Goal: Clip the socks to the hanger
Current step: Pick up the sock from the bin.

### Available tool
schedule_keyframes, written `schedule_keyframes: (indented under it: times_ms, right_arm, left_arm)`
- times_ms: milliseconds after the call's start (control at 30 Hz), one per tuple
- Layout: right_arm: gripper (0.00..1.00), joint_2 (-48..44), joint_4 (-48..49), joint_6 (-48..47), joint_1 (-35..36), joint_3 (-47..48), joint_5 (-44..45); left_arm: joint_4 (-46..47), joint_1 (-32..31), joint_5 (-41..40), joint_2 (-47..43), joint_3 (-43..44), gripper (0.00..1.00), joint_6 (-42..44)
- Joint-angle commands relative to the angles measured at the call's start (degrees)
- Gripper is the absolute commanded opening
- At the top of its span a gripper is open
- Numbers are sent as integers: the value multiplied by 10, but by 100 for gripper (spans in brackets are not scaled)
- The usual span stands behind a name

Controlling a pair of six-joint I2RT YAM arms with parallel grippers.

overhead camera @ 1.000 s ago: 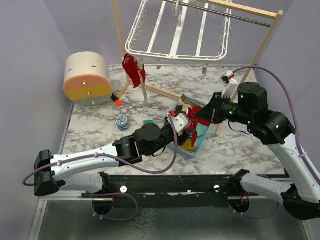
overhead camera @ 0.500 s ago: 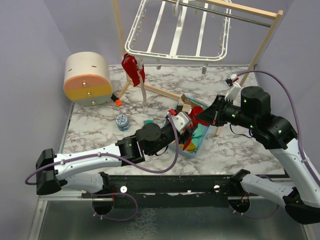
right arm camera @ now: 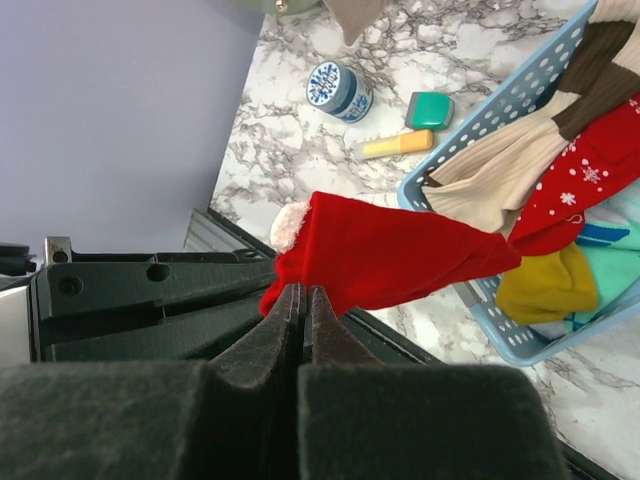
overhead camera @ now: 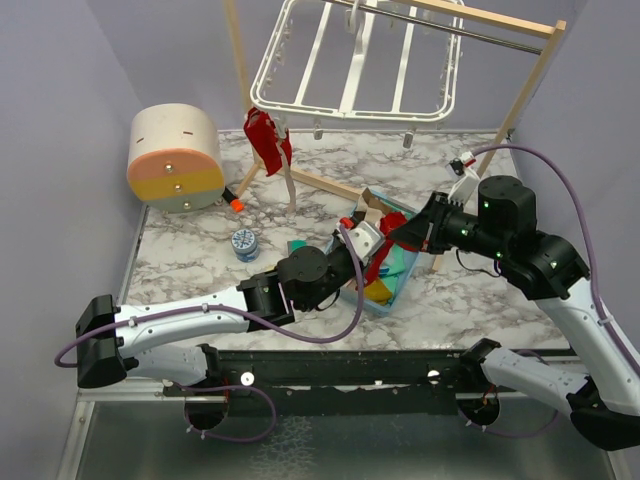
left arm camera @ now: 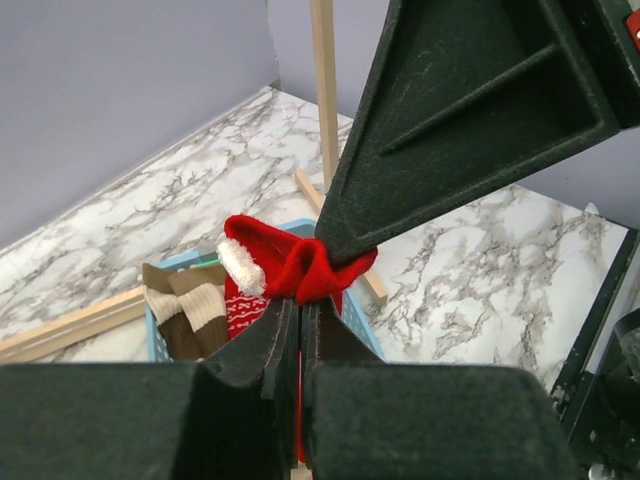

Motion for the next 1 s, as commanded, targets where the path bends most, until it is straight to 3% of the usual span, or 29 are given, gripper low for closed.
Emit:
schedule_keyframes:
  times_ms: [0,167,300,333,433,533,700,900,967]
  right_arm:
    - [1,-10,10,2,3,-1,18]
    - [1,-14,-35,-18,3,29,88]
    - [1,-17,-44,-25,3,37,90]
    - [6,-18,-42,-27,3,36,86]
    - [33,-19,-44,-31,3,41,90]
    - [47,-20,-54,-41,3,54,107]
    - [54,-17,-78,-88,3,86,141]
    - [57,-81,-11,-164,3,46,352]
    - [57,-106,39,-208,3,37,372]
  left_arm:
    - [17,1,-9,-7,2,0,9]
    - [23,1,12,-32,-31,0,29]
    - [49,1,31,-60,-69,0,48]
    - [57,1,40,-66,-78,0,55]
    - [75,1,77,-83,-100,0,84]
    - [95,1,111,-104,-127,0,128]
    - [116,1,155,-135,-172,0,203]
    - [174,10,135,-128,-176,0,222]
    - [194,13,127,-110,-161,0,221]
